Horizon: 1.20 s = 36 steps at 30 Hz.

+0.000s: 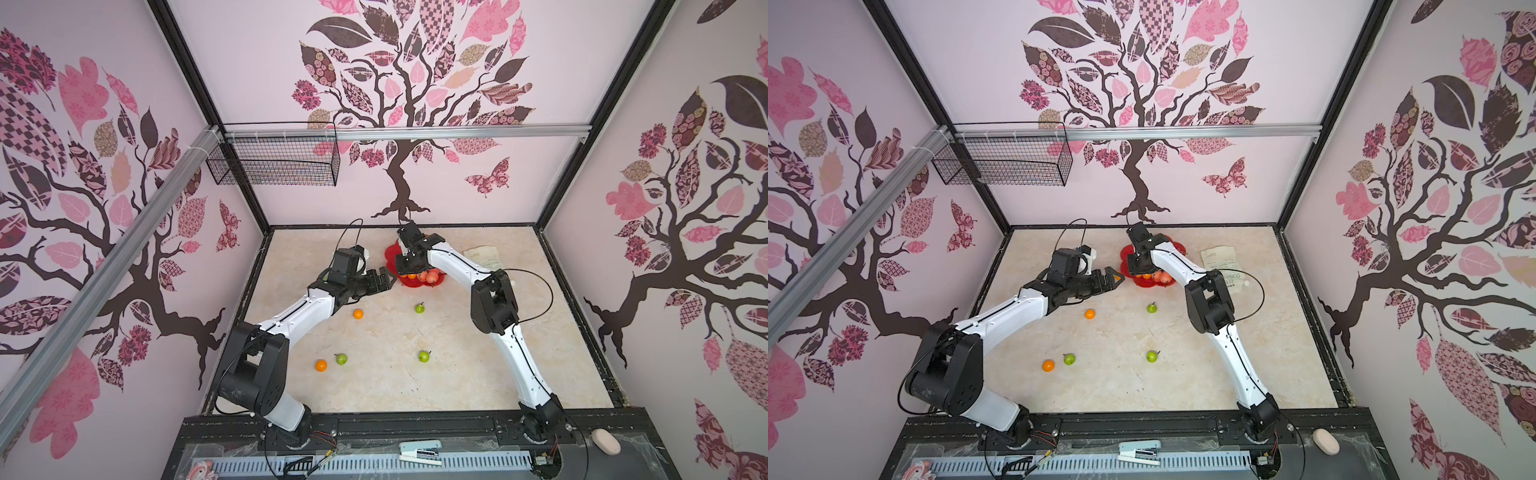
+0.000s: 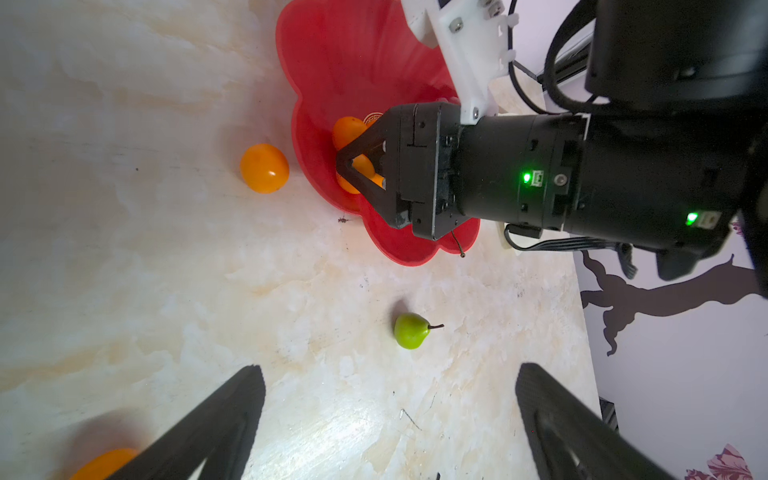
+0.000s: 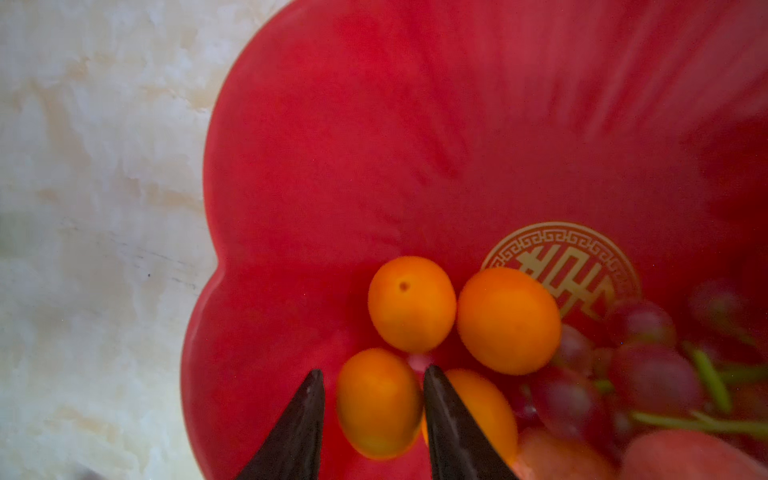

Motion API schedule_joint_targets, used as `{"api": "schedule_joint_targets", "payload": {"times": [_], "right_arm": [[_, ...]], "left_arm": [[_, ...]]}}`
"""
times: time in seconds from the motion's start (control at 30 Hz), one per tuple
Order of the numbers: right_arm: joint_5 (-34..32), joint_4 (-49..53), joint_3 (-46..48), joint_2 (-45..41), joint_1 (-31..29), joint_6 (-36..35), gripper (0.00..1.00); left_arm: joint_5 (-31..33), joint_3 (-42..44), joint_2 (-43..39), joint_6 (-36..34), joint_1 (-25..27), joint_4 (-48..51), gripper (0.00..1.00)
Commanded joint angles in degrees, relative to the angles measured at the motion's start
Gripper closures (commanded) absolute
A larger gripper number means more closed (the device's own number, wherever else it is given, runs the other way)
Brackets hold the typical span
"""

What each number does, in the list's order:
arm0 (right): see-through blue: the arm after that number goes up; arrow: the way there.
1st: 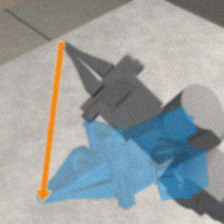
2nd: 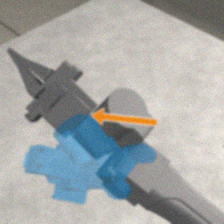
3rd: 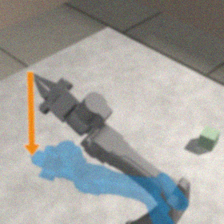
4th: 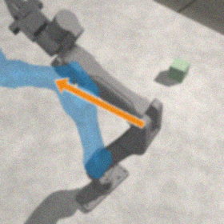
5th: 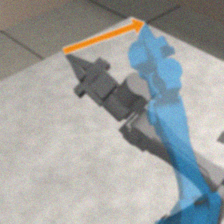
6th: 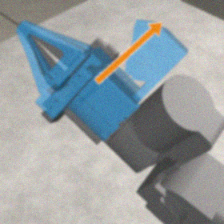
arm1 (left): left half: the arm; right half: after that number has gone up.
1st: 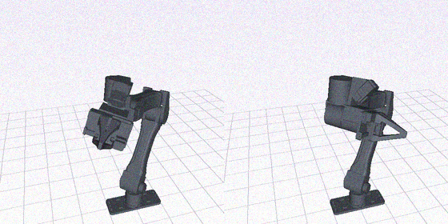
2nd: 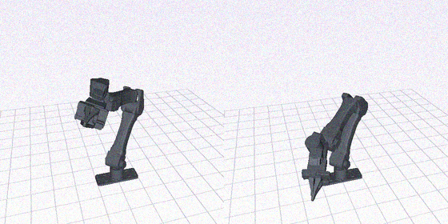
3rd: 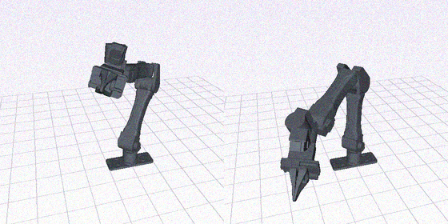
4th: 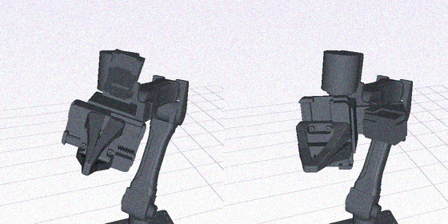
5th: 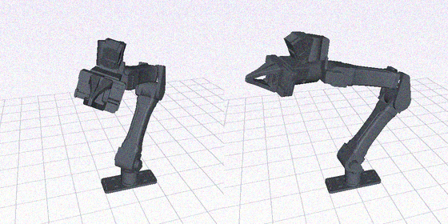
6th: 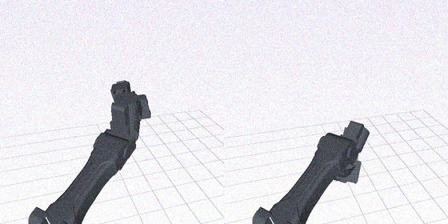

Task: Place and organize the fake fruits in the fruit bowl
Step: 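Raise the right gripper away from the bowl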

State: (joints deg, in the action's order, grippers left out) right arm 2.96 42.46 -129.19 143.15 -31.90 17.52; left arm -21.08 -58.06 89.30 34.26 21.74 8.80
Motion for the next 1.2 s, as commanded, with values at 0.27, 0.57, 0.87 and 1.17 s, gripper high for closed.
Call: {"api": "schedule_joint_targets", "payload": {"times": [0.27,0.57,0.87,1.17], "right_arm": [[-1.44,2.10,-1.71,-4.30,0.08,-0.87,0.56],[-1.72,-1.81,5.13,-12.16,-1.57,0.31,0.57],[-2.92,2.14,-3.55,-7.45,-4.95,-0.63,0.57],[-4.76,5.44,-13.04,0.75,-7.56,-1.61,0.57]], "left_arm": [[1.09,-2.66,-2.28,-2.42,-0.29,3.29,0.02],[4.73,-1.70,-7.18,-3.38,-3.13,7.24,0.02],[1.11,-3.06,-7.82,-3.60,-10.55,8.69,0.02],[-2.12,-2.24,-6.43,-2.44,-16.36,5.91,0.02]]}}
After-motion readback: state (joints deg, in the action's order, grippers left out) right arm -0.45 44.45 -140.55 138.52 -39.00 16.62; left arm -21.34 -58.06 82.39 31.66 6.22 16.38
